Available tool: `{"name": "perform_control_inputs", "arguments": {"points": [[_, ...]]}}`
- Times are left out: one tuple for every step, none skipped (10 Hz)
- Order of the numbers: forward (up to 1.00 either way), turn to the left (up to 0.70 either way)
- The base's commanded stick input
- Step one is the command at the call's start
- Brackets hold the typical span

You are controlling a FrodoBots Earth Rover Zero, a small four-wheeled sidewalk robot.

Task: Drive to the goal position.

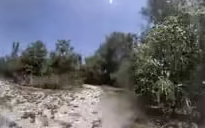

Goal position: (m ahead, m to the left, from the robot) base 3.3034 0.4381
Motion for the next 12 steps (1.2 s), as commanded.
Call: {"name": "perform_control_inputs", "arguments": {"points": [[0.85,-0.01],[0.85,-0.01],[0.85,-0.01],[0.85,-0.01],[0.85,-0.01],[0.85,-0.01],[0.85,-0.01],[0.85,-0.01],[0.85,-0.01],[0.85,-0.01],[0.85,-0.01],[0.85,-0.01]]}}
